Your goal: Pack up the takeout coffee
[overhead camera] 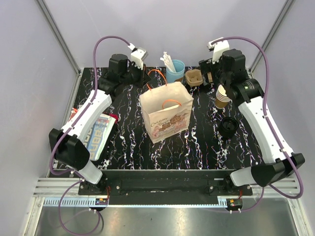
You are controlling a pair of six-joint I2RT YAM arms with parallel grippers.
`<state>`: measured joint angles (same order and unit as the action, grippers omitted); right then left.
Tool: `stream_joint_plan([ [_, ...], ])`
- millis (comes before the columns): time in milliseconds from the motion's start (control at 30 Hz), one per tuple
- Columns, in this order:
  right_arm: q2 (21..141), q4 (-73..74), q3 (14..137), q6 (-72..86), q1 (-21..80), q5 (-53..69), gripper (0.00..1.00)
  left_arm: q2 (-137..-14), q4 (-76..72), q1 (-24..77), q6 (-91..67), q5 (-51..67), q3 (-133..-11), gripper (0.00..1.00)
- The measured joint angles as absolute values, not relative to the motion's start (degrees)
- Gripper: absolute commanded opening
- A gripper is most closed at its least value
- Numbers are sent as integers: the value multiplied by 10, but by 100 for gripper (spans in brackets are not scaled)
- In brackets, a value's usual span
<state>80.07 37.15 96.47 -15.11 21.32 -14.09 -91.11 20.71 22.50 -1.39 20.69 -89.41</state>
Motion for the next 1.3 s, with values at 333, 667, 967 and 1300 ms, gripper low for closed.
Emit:
stream_joint_plan([
  [333, 908, 292, 983, -134, 186, -79, 87, -954, 241, 224, 4, 190, -981, 2],
  [667, 1097, 246, 1121, -112, 169, 13, 79, -988, 304, 223, 43, 172, -1022, 98],
  [967, 1277, 238, 1319, -75, 122, 139, 78, -985, 390, 174, 91, 177, -1095, 99],
  [1300, 1393, 224, 1451, -58, 121, 224, 72, -934, 463, 150, 172, 180, -1105, 99],
])
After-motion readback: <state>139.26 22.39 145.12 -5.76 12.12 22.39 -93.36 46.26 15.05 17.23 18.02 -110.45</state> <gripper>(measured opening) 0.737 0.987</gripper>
